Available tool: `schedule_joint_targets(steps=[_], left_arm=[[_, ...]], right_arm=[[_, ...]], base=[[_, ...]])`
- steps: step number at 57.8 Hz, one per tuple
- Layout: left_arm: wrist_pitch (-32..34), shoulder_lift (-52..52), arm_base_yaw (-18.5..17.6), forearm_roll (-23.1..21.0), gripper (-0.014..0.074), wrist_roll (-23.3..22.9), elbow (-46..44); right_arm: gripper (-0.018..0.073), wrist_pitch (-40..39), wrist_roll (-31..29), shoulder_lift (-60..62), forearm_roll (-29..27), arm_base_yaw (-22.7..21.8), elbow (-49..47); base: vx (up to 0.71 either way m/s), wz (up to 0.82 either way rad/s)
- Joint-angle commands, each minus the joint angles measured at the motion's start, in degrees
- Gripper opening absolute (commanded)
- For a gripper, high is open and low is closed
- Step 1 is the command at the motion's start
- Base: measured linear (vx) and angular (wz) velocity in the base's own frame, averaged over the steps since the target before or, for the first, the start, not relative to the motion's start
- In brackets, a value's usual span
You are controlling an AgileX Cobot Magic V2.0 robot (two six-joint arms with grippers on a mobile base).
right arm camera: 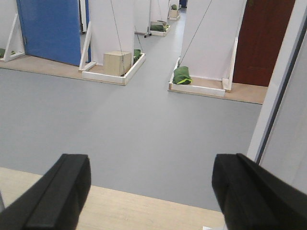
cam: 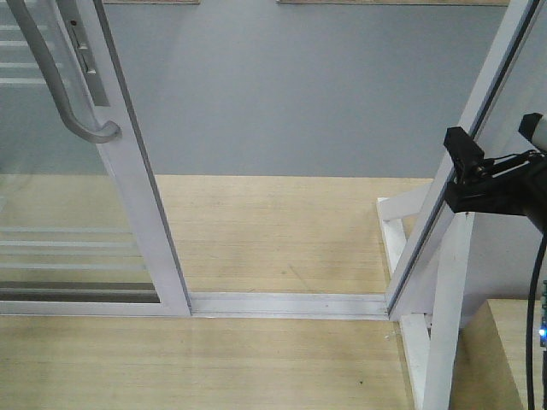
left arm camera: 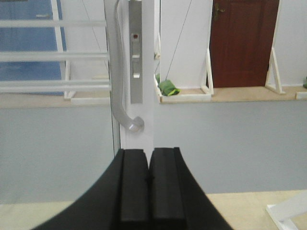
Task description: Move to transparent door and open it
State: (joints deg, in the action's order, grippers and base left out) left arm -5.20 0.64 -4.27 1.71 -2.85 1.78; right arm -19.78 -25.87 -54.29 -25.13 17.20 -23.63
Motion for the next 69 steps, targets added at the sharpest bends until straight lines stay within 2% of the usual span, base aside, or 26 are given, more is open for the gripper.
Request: schedule_joint_targets(steps=[1, 55, 60, 64, 69], left_arm=[[4.18, 0.83, -0.34, -0.59, -0.0006, -0.63, 0.93], [4.18, 0.83, -0.34, -0.59, -0.0006, -0.63, 0.93], [4.18, 0.83, -0.34, -0.59, -0.0006, -0.63, 0.93], [4.13, 0.83, -0.34, -0.59, -0.0006, -0.63, 0.93], [4.13, 0.83, -0.34, -0.59, -0.0006, -0.63, 0.93]], right_arm=[[0.0574, -4.46, -0.02, 0.72, 0.80, -0.23, -1.69], [0.0571, -6.01, -0.02, 1.59, 0.80, -0.23, -1.69], [0.0543, -6.12, 0.02, 2.08, -0.62, -0.23, -1.69], [0.0493, -6.95, -0.54, 2.23, -2.24, -0.23, -0.89], [0.0412, -9.23, 0.01, 4.11, -1.24, -0.23, 2.45]], base=[[0.00, 0.00], [0.00, 0.00], [0.00, 0.00], [0.00, 0.00], [0.00, 0.00]])
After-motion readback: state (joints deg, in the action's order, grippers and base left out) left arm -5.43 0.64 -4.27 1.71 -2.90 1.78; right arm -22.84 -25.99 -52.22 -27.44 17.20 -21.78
